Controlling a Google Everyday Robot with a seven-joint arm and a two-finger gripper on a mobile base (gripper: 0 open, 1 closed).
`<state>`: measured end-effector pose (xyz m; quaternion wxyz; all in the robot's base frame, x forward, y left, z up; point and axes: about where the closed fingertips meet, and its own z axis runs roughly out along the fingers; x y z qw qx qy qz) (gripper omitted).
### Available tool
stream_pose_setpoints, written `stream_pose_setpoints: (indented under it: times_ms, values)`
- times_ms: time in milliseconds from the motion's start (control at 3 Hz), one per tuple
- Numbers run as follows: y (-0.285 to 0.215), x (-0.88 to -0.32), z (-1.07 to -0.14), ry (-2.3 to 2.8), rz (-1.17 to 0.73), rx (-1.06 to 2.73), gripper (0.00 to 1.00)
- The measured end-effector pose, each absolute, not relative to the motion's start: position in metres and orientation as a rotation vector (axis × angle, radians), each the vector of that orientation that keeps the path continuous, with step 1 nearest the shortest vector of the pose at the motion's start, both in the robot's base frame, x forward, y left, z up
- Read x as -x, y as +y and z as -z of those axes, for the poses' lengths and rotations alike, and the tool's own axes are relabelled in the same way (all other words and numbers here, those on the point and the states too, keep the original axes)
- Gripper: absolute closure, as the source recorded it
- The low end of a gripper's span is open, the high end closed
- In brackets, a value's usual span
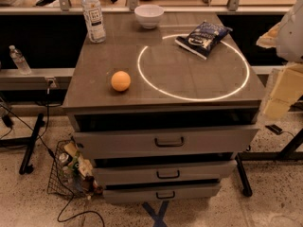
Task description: Knock blue plastic bottle over
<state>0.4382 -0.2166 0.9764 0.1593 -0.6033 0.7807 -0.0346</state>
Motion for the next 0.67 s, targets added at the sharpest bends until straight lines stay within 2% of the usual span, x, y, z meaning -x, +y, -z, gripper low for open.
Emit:
stream_pose_setpoints:
  times_ms: [333, 667]
  values:
    - [-0.217, -0.438, -0.976, 2.231, 0.099, 1.724, 0.00]
    - [-0.184, -0.471, -0.974, 2.130, 0.044, 1.758, 0.00]
